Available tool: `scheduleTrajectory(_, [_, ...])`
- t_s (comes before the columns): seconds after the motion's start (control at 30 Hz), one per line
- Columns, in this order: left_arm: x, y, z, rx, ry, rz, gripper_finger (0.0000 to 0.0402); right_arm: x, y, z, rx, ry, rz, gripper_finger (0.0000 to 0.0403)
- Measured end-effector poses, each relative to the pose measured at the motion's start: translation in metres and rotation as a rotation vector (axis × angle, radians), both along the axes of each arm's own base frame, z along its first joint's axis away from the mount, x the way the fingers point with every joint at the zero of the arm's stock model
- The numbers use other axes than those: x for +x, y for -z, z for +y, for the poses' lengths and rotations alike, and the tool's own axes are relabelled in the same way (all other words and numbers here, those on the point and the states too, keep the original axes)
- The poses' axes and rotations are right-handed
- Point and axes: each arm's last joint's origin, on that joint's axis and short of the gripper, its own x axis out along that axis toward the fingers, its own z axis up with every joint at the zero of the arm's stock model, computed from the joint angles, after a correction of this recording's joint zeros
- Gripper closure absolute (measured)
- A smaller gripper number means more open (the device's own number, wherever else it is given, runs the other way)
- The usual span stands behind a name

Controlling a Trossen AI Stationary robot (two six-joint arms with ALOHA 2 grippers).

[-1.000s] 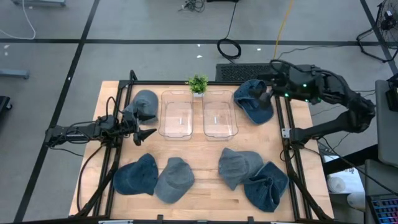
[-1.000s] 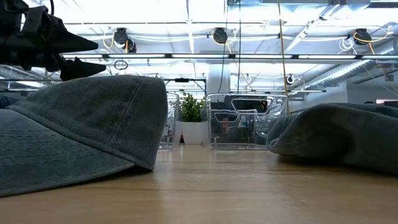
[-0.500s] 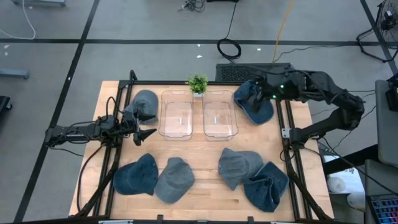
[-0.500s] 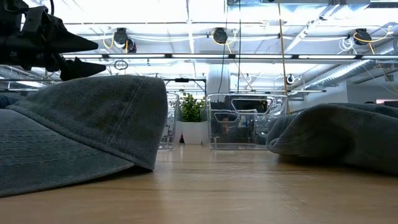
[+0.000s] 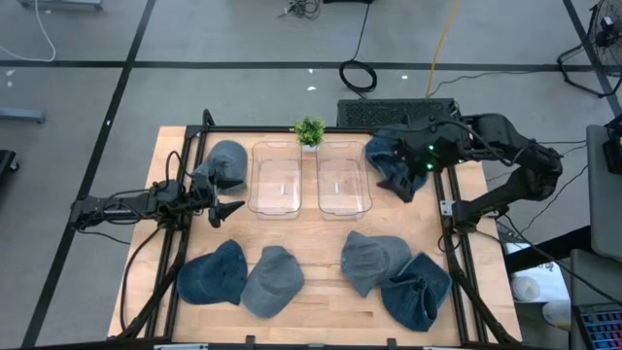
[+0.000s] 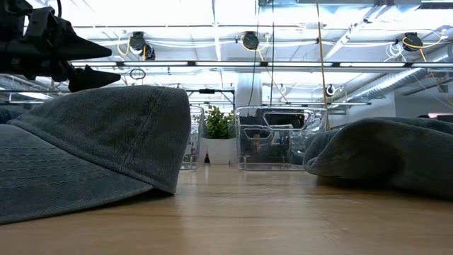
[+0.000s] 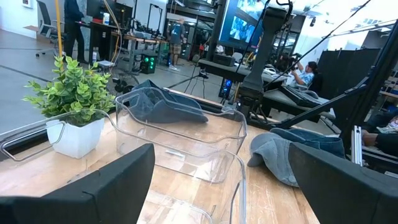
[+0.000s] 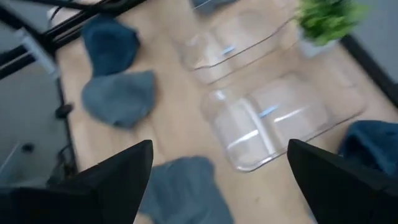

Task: Pick & Place hat
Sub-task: Put the top blue cap into the left transparent bin

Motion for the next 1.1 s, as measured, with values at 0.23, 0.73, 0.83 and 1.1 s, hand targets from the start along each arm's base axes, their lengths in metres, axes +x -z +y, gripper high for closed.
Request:
scheduleTrajectory(0.23, [0.000, 0.000, 0.000, 0.000, 0.000, 0.000, 0.0023, -0.009, 0.007, 0.019, 0.030, -0.103, 0.114, 0.0041])
scheduleTrajectory(0.73, [0.000, 0.000, 0.000, 0.000, 0.000, 0.000, 0.0023, -0.004, 0.023, 0.040, 0.188, -0.155, 0.263, 0.0041])
scheduleTrajectory(0.83, [0.000, 0.000, 0.000, 0.000, 0.000, -0.001, 0.0023, -0.003, 0.023, 0.041, 0.184, -0.162, 0.267, 0.0041])
scheduleTrajectory(1.1, [0.000, 0.000, 0.000, 0.000, 0.000, 0.000, 0.0023, 0.000, 0.024, 0.018, 0.182, -0.060, 0.255, 0.0041])
